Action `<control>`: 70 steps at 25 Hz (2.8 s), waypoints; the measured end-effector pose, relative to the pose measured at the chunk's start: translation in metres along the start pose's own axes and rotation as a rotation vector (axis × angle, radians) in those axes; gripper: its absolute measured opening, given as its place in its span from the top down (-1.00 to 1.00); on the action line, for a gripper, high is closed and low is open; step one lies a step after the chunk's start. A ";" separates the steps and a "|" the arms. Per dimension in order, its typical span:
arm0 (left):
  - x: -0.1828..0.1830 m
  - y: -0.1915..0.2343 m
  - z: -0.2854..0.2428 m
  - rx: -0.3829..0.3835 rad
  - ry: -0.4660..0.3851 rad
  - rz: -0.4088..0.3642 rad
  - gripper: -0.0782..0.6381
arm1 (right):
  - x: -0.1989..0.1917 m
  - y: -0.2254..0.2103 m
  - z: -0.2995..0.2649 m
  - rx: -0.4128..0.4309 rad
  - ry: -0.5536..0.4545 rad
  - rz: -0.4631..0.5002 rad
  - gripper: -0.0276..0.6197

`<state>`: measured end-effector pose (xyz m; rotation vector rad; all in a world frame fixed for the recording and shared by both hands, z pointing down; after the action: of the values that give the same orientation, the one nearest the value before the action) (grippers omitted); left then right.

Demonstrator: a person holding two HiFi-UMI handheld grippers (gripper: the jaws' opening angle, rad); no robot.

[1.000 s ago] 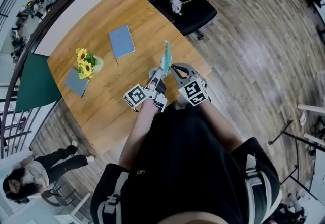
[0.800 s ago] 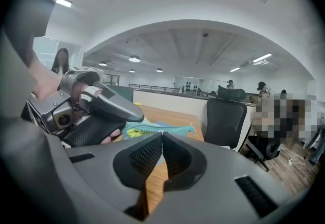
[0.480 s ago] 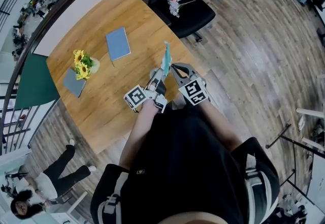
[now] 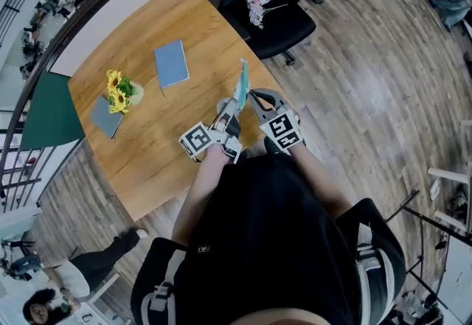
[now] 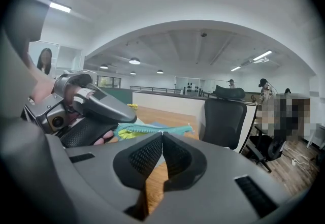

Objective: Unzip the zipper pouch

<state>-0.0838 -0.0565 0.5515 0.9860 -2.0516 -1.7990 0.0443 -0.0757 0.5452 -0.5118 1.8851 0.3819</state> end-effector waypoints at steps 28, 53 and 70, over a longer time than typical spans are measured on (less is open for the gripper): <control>0.009 -0.006 -0.012 0.040 -0.056 -0.013 0.75 | 0.008 -0.031 -0.018 0.089 -0.013 0.036 0.89; 0.001 -0.009 -0.012 0.042 -0.064 -0.013 0.75 | 0.000 -0.042 -0.020 0.086 -0.016 0.012 0.89; -0.008 -0.010 -0.018 0.039 -0.068 0.008 0.75 | -0.004 -0.053 -0.020 0.085 -0.004 0.007 0.89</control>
<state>-0.0642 -0.0652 0.5481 0.9377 -2.1356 -1.8189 0.0571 -0.1301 0.5551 -0.4472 1.8910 0.3061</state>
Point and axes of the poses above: the fingertips, and each gripper's own axes: z backward along the fingers, y to its left, x out of its top, the point moved 6 cm from there along z, backward along the fingers, and after that the axes turned 12 degrees about x, right-handed, at the moved point
